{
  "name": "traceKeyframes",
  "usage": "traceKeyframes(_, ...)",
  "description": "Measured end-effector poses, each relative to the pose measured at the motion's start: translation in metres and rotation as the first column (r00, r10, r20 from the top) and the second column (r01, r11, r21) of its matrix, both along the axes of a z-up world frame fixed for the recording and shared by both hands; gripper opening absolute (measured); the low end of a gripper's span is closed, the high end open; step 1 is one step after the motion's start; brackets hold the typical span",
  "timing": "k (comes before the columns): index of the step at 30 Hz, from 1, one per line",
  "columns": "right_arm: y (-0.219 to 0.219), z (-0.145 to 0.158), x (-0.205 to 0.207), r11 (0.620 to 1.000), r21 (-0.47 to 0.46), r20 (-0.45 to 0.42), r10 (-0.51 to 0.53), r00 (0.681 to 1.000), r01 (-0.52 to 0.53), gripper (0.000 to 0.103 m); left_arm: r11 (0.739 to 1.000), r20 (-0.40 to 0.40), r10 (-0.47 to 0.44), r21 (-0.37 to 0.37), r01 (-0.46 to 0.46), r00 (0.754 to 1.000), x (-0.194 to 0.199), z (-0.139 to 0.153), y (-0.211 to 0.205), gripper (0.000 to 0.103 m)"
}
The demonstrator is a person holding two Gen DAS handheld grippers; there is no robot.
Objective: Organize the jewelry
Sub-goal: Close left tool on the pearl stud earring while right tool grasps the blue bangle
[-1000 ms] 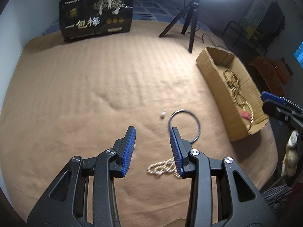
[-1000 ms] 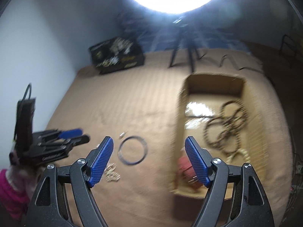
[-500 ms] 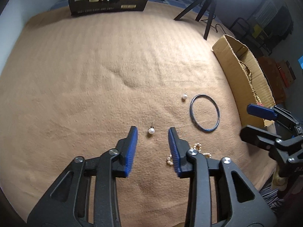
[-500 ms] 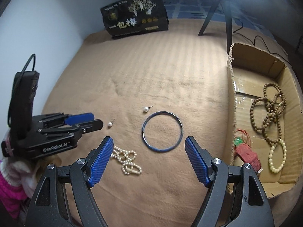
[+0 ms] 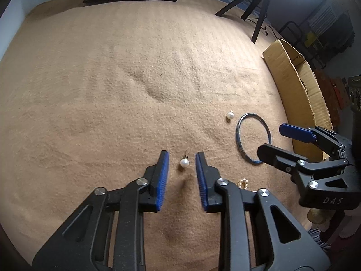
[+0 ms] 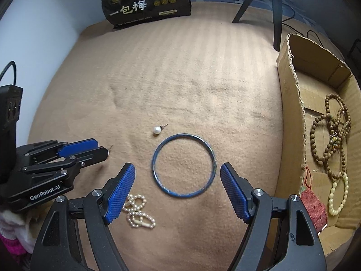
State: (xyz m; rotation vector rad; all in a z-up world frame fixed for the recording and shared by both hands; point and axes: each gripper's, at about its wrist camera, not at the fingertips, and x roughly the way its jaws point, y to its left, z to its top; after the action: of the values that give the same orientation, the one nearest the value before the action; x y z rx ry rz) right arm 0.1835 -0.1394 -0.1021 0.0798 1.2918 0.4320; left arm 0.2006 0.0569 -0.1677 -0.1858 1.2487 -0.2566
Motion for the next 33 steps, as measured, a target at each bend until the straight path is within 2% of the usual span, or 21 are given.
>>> traceKeyframes(13, 0.005, -0.016, 0.013, 1.000, -0.028, -0.026, 0.008, 1.000, -0.009, 0.078, 0.996, -0.001, -0.024, 0.084, 0.024, 1.000, 0.006, -0.012, -0.018, 0.008)
traceKeyframes(24, 0.010, -0.026, 0.019, 0.998, -0.057, -0.029, 0.001, 1.000, -0.003, 0.078, 0.994, 0.010, -0.034, 0.103, 0.032, 0.999, 0.008, -0.013, -0.019, 0.007)
traceKeyframes(33, 0.022, -0.029, 0.015, 0.993, -0.104, -0.004, 0.053, 0.999, -0.053, 0.078, 0.994, 0.014, -0.034, 0.108, 0.032, 0.999, 0.007, -0.013, -0.019, 0.007)
